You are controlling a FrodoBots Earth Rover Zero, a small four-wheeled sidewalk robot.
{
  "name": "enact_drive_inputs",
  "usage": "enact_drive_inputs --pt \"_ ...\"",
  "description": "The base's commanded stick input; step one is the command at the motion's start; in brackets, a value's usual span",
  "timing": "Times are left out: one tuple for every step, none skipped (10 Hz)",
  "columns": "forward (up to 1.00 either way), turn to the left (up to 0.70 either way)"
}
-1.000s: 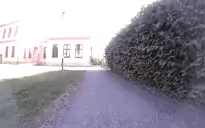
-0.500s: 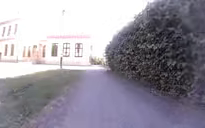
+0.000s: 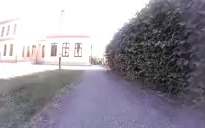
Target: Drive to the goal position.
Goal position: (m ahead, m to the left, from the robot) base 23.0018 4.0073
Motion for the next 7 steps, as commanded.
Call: enact_drive_inputs --pt "0.60 0.00" --pt "0.60 0.00" --pt "0.60 0.00" --pt "0.60 0.00" --pt "0.60 0.00" --pt "0.60 0.00" --pt "0.60 0.00"
